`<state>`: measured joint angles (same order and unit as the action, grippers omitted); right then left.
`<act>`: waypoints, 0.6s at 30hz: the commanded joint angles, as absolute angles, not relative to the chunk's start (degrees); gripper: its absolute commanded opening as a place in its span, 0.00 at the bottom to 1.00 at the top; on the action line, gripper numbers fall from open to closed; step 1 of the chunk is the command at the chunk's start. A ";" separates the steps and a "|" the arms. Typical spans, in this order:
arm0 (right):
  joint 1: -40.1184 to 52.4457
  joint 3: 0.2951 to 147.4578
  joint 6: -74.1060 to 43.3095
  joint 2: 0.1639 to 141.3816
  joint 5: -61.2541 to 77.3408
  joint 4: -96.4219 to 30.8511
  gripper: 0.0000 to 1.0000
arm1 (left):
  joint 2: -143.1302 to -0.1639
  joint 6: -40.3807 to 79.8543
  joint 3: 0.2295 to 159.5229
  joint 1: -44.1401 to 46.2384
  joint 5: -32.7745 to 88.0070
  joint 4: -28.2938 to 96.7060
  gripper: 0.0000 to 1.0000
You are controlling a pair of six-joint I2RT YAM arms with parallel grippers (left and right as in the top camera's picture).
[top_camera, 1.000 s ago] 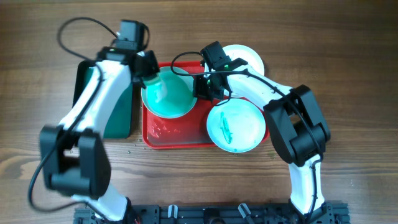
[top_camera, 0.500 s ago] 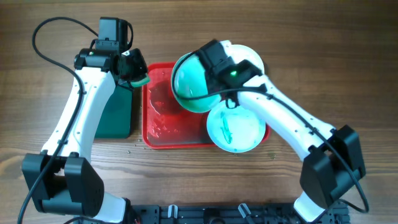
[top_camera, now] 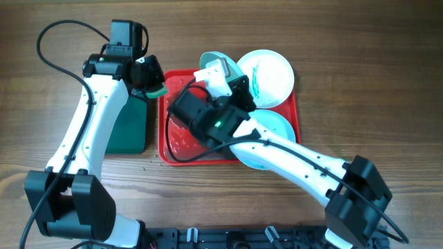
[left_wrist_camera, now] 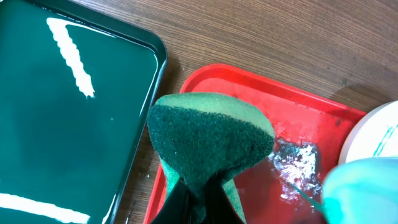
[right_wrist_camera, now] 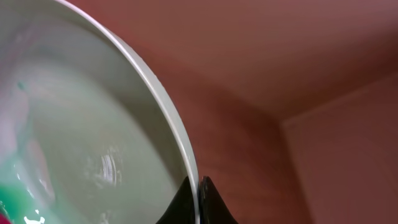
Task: Clean dirty plates on tray and stack at the side
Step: 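Lift the scrubbed plate with the right gripper and carry it rightward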
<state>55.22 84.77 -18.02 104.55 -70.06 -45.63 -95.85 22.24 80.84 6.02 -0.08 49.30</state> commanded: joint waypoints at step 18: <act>57.78 84.86 -18.22 102.61 -73.60 -42.06 0.04 | -95.68 22.81 80.58 5.89 0.64 49.12 0.04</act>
